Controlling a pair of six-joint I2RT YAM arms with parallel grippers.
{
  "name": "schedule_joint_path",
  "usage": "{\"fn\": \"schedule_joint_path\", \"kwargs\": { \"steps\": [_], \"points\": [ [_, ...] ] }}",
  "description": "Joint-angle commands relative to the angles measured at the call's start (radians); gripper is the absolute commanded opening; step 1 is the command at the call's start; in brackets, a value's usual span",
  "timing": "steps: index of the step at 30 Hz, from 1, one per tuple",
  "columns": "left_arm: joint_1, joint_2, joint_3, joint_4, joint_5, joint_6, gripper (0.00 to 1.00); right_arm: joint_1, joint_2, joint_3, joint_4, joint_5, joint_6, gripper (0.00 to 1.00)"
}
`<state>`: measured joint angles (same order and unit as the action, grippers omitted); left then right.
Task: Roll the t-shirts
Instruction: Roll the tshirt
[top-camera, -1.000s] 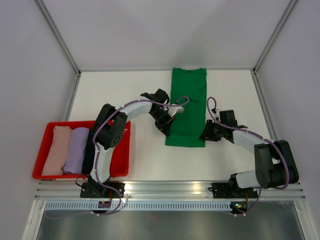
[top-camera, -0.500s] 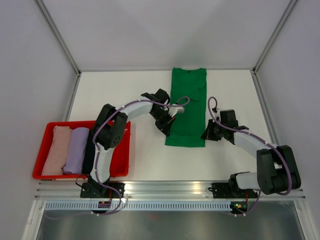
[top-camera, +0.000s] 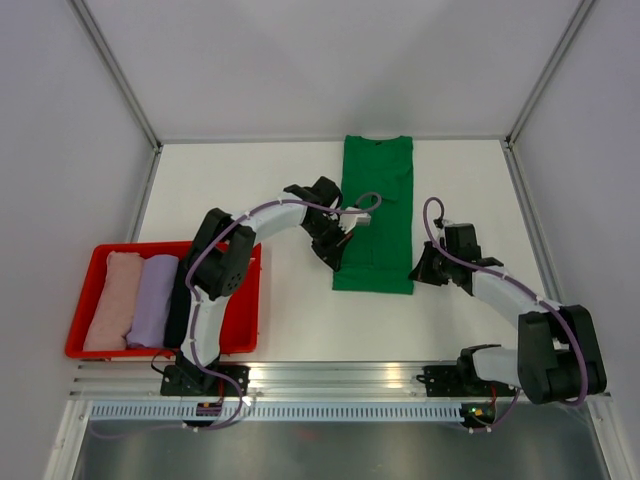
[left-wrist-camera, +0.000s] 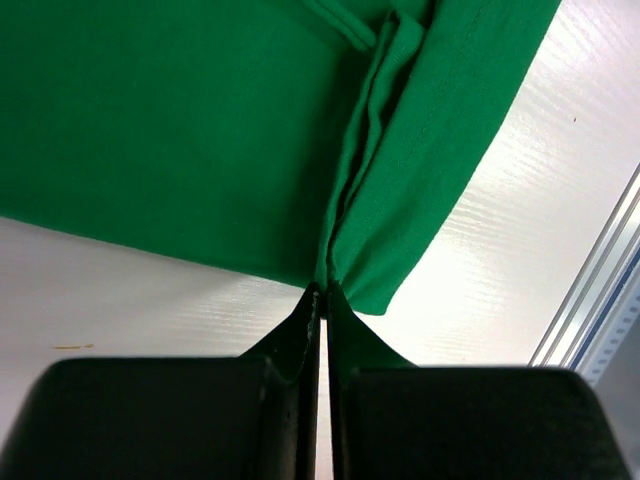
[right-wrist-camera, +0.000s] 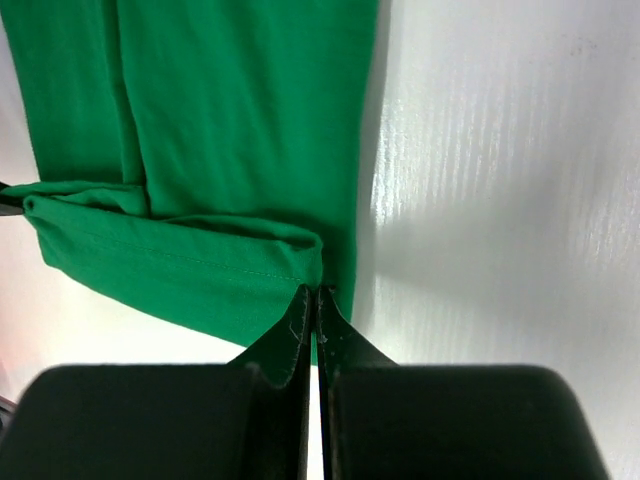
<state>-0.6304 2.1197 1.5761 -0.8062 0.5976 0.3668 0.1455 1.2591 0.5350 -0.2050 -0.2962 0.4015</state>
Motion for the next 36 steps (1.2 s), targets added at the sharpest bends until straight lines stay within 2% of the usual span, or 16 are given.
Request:
{"fn": "schedule_joint_path", "kwargs": {
  "steps": [1,3,7,10,13,16,17,20,24,25,26,29,36],
  "points": [
    [-0.003,0.005,0.045,0.002,-0.018,-0.026,0.04,-0.012,0.023,-0.010,0.013,0.031,0.017,0.00],
    [-0.003,0.003,0.045,0.002,-0.019,-0.028,0.10,-0.012,0.045,-0.004,0.024,0.020,0.013,0.00],
    [-0.003,-0.021,0.033,0.001,-0.021,-0.017,0.30,-0.012,0.060,0.005,0.049,0.000,0.010,0.00],
    [-0.002,-0.049,0.036,0.001,-0.047,0.003,0.36,-0.012,0.071,0.017,0.038,0.006,0.000,0.03],
    [-0.002,-0.084,0.044,0.002,-0.087,0.024,0.37,-0.012,0.060,0.017,0.027,0.026,0.005,0.09],
    [-0.009,-0.128,0.062,0.001,-0.102,0.052,0.37,-0.012,0.048,0.016,0.018,0.042,0.014,0.20],
    [-0.017,-0.141,0.061,0.002,-0.104,0.070,0.37,-0.011,0.042,0.023,0.006,0.045,0.013,0.27],
    [-0.075,-0.184,0.013,0.002,-0.146,0.151,0.41,-0.011,0.028,0.060,-0.046,0.077,0.000,0.35],
    [-0.167,-0.205,-0.071,0.019,-0.223,0.274,0.44,-0.012,0.016,0.121,-0.143,0.091,-0.023,0.37],
    [-0.198,-0.211,-0.097,0.036,-0.255,0.325,0.47,-0.014,0.016,0.129,-0.171,0.097,-0.026,0.37],
    [-0.213,-0.225,-0.117,0.082,-0.268,0.348,0.52,-0.015,0.011,0.134,-0.177,0.101,-0.027,0.37],
    [-0.265,-0.237,-0.177,0.152,-0.327,0.440,0.53,-0.026,-0.010,0.125,-0.166,0.074,-0.026,0.38],
    [-0.287,-0.190,-0.194,0.205,-0.410,0.469,0.54,-0.061,-0.035,0.132,-0.165,0.023,-0.023,0.38]
  ]
}}
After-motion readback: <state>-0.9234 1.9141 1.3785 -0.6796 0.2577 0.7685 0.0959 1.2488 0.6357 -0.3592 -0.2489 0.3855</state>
